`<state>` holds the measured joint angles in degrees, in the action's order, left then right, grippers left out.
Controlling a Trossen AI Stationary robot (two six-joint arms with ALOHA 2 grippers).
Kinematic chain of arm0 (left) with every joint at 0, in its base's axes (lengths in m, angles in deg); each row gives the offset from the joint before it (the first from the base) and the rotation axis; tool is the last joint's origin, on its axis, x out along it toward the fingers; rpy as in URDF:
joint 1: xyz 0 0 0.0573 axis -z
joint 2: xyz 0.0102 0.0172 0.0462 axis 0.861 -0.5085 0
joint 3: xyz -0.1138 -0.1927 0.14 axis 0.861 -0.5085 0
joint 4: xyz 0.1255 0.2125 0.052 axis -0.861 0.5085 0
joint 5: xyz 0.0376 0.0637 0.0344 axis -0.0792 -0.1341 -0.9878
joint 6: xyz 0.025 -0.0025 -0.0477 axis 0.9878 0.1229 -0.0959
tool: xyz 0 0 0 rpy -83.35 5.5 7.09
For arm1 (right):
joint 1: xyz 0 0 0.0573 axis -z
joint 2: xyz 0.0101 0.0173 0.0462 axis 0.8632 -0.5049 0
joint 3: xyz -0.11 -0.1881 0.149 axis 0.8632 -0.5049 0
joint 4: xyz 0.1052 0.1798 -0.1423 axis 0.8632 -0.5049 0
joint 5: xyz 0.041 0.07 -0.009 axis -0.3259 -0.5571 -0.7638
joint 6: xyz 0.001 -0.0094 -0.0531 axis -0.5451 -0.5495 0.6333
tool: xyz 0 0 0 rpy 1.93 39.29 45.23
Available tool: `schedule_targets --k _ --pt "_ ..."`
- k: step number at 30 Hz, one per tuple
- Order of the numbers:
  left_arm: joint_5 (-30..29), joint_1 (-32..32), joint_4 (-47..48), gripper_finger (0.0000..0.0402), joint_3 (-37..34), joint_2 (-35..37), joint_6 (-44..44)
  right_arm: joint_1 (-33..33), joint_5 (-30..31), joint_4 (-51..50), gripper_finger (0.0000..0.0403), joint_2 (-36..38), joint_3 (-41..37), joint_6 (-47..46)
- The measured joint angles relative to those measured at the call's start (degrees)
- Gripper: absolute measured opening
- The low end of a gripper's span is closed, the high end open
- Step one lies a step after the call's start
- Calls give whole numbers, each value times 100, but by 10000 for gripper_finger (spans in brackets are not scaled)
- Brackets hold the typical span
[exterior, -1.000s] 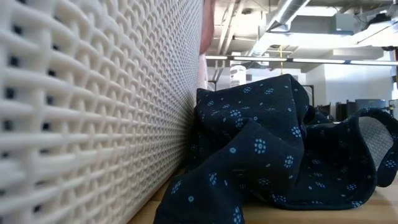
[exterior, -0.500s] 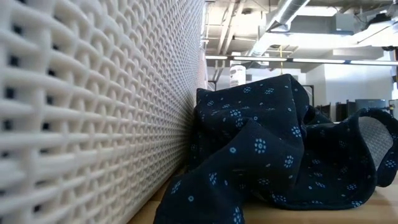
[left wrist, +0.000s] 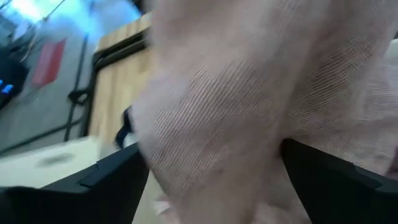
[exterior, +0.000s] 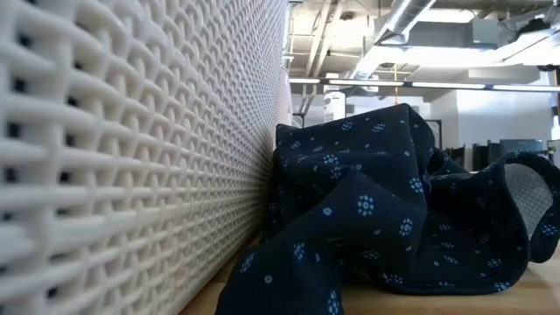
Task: Sort clothes
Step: Put the pink shirt into the bottom white laundry organizer
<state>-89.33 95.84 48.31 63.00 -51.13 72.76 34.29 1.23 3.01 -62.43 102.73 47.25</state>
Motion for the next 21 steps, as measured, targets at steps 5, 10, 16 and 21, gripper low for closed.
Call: schedule_targets --k 5,10,16,21 --pt "244 -49 -722 309 -353 -11 829 -9 -9 -298 0 1 32 -158" --pt "923 -42 -773 144 -353 -7 1035 -9 42 -658 5 59 33 -305" --pt "1406 106 -650 10 -260 -9 1003 -52 99 -1172 8 223 35 -492" --pt "1398 670 -194 3 88 104 355 -192 434 -2317 32 531 35 -1093"
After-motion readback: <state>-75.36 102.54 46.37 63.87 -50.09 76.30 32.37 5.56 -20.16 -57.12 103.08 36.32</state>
